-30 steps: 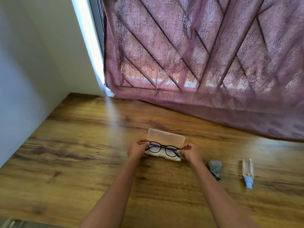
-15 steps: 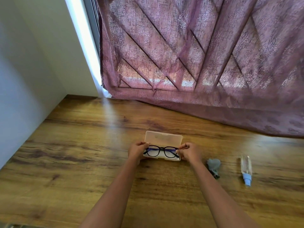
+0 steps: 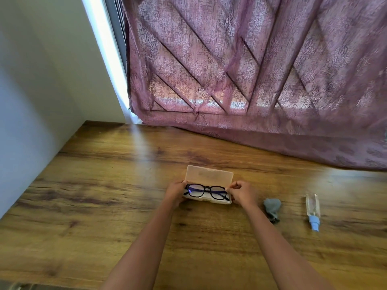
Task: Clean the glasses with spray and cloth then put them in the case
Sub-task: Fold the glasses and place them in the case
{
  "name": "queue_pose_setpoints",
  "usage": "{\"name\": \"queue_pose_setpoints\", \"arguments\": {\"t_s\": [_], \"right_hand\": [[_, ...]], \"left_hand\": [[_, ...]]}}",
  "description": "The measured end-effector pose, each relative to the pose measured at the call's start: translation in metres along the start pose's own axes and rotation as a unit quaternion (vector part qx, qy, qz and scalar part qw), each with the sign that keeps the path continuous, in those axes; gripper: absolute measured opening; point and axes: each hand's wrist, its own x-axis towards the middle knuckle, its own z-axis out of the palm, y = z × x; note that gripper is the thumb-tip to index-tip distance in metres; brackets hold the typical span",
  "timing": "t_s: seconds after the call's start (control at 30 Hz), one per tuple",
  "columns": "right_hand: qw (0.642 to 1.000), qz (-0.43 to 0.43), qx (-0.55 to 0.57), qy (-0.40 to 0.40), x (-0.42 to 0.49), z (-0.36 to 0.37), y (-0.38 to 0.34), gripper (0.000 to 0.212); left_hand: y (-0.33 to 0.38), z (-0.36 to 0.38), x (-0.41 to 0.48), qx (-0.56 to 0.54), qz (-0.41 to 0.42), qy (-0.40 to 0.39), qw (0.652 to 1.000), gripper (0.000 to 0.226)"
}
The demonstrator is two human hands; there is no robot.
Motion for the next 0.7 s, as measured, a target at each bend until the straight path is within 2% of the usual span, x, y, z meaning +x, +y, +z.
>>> {"name": "queue_pose_setpoints", "arguments": {"t_s": [0.1,0.37,0.53,0.7], "right_hand": [[1.000,0.002,-0.005,0.006,-0.002,-0.001,0.002,0.024],[0.999,0.033,0.004,-0.021,-0.002,-0.002,0.003,0.020],[0.996,0.043,0.076,0.015,-0.002,0.001,0.011,0.020],[0.995,0.047,0.082,0.034,-0.006,-0.002,0.013,0.021]], "left_hand": [[-0.002,-0.002,-0.002,-0.005,0.015,-0.010,1.000,0.025],[-0.006,0.001,-0.008,0.072,0.080,0.034,0.994,0.023],[-0.005,0.004,-0.011,0.112,0.071,0.073,0.988,0.026],[-0.004,0.003,-0.013,0.181,0.066,0.085,0.978,0.024]]}}
